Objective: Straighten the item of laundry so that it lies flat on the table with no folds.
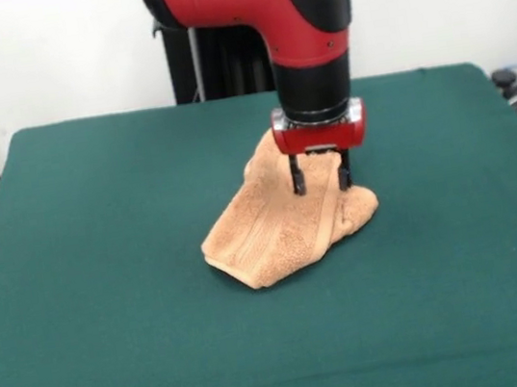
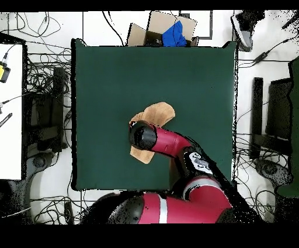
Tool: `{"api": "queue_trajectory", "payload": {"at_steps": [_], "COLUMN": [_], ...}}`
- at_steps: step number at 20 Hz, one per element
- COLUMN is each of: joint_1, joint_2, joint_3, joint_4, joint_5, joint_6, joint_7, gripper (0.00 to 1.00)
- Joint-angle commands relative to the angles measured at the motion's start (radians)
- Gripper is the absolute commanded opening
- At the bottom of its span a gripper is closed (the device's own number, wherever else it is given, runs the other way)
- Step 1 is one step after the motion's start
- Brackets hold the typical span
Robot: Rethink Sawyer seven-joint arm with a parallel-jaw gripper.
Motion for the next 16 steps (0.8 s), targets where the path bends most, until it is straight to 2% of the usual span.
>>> {"api": "queue_trajectory", "payload": {"at_steps": [1, 5, 16], "joint_1": [0.064, 0.093, 0.078], "joint_2": [-0.048, -0.058, 0.040], "joint_3": [0.097, 0.070, 0.062], "joint_4": [0.104, 0.099, 0.063], "joint_5": [0.070, 0.091, 0.072], "joint_6": [-0.025, -0.022, -0.119], "joint_7": [0.275, 0.281, 0.238], "gripper": [1.00, 1.00, 1.00]}}
